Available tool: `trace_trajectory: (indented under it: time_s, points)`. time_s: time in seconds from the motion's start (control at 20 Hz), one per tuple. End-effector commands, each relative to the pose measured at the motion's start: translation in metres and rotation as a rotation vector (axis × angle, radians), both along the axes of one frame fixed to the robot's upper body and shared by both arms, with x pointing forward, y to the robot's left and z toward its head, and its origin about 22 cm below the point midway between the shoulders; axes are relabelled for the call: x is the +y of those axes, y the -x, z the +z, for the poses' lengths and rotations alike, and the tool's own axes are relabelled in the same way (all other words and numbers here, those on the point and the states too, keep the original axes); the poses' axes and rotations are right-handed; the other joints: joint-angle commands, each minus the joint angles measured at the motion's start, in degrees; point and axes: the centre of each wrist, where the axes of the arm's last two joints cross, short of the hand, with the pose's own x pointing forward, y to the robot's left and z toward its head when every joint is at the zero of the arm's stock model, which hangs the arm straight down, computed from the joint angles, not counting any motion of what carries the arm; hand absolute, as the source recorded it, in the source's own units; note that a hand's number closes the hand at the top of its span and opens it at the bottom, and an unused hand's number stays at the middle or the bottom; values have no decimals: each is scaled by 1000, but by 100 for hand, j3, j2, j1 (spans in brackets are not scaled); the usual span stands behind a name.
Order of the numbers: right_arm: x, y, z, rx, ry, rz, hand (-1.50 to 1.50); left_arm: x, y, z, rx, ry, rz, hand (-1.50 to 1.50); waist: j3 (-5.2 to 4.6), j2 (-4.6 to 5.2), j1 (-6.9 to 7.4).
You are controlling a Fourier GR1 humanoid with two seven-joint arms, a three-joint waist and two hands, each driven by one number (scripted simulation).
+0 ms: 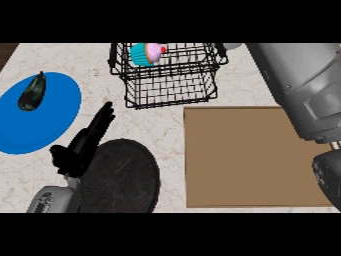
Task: Pick the cupcake from the tray and place it in the tiered basket
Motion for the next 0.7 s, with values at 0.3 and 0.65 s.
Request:
trace_trajectory:
  time_s: [0.3,0.65]
  points:
    - [-159,-5,-4,-217,-203,-243,-150,2,-7,6,-1,9,24,0,15,-7,-117]
    - [-265,20,-14,-190,-171,-209,-150,-7,-4,-1,7,-8,26,0,12,-20,-107]
